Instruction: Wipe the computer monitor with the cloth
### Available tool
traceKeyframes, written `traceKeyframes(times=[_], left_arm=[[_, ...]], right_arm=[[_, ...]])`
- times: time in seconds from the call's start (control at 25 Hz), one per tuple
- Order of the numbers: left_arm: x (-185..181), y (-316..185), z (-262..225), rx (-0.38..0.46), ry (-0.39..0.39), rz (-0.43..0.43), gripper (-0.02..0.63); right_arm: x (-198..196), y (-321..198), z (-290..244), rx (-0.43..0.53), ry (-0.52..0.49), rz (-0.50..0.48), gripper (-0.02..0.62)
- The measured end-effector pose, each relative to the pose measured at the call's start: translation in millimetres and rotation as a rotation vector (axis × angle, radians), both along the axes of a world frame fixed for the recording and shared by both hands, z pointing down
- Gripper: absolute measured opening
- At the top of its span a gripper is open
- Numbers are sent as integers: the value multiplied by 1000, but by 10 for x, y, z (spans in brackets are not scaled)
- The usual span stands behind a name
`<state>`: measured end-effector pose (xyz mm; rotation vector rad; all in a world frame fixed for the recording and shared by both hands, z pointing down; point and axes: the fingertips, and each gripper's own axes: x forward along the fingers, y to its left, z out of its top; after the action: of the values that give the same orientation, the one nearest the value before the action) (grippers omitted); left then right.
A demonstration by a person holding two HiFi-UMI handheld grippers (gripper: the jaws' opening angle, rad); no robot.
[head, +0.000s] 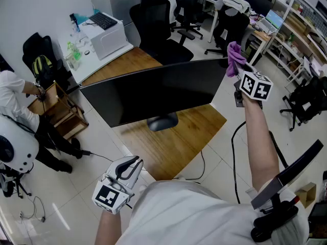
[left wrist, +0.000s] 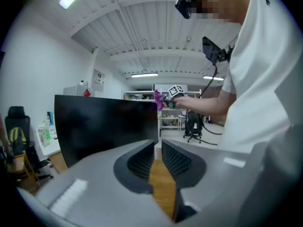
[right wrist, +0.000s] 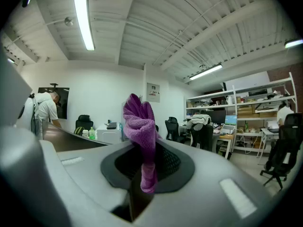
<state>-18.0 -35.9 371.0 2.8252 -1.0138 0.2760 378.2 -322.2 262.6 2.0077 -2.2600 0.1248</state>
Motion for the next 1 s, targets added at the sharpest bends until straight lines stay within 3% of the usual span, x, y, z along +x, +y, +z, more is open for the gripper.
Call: traceKeyframes(times=[1.0], left_arm=[[-755, 239, 120, 36, 28, -2, 71]], right_arm=[[-1356, 79, -84, -6, 30, -106, 48]])
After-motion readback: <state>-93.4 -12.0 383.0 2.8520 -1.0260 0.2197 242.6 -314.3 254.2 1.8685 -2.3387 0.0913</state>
